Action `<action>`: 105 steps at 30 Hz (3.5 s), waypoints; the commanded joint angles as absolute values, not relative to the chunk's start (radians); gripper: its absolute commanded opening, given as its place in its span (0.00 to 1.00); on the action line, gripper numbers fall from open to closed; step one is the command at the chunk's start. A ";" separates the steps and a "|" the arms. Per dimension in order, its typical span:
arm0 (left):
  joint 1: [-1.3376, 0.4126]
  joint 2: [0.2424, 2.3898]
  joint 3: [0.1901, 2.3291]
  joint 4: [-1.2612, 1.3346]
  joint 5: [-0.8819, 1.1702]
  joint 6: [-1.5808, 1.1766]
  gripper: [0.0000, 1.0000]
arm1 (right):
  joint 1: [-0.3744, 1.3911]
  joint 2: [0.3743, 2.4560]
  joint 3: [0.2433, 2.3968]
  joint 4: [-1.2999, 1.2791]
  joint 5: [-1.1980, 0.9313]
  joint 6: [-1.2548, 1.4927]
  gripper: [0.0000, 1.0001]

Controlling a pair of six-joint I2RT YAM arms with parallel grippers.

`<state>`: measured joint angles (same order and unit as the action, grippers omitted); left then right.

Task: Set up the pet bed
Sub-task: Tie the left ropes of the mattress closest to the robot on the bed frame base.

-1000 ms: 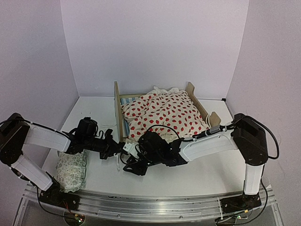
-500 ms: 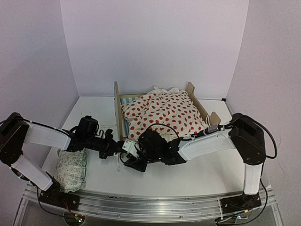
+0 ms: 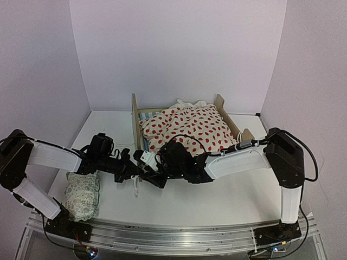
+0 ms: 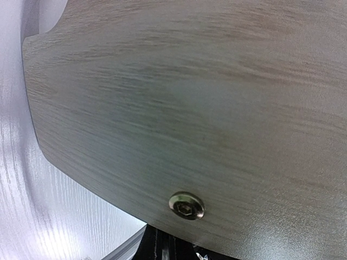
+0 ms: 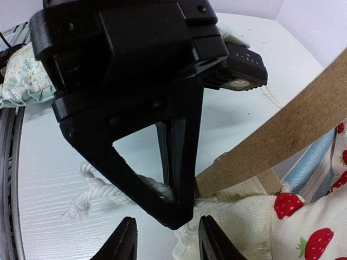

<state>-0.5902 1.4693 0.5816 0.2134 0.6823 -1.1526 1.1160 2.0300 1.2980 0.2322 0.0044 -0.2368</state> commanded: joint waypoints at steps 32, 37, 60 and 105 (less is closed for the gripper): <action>-0.579 1.478 0.654 0.278 0.724 -1.154 0.00 | 1.096 2.083 1.347 0.252 0.015 -0.284 0.00; -0.578 1.480 0.655 0.284 0.720 -1.158 0.06 | 1.097 2.055 1.302 0.252 0.025 -0.283 0.00; -0.586 1.285 0.639 -0.023 0.466 -0.937 0.70 | 1.096 2.006 1.306 0.252 0.060 -0.254 0.00; -0.839 1.514 0.622 0.107 0.188 -0.586 0.61 | 1.097 1.963 1.333 0.130 0.124 -0.046 0.00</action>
<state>-0.8371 1.4738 0.5685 0.0399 0.1759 -0.6234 1.0901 1.9930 1.2995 0.1322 0.1451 -0.0861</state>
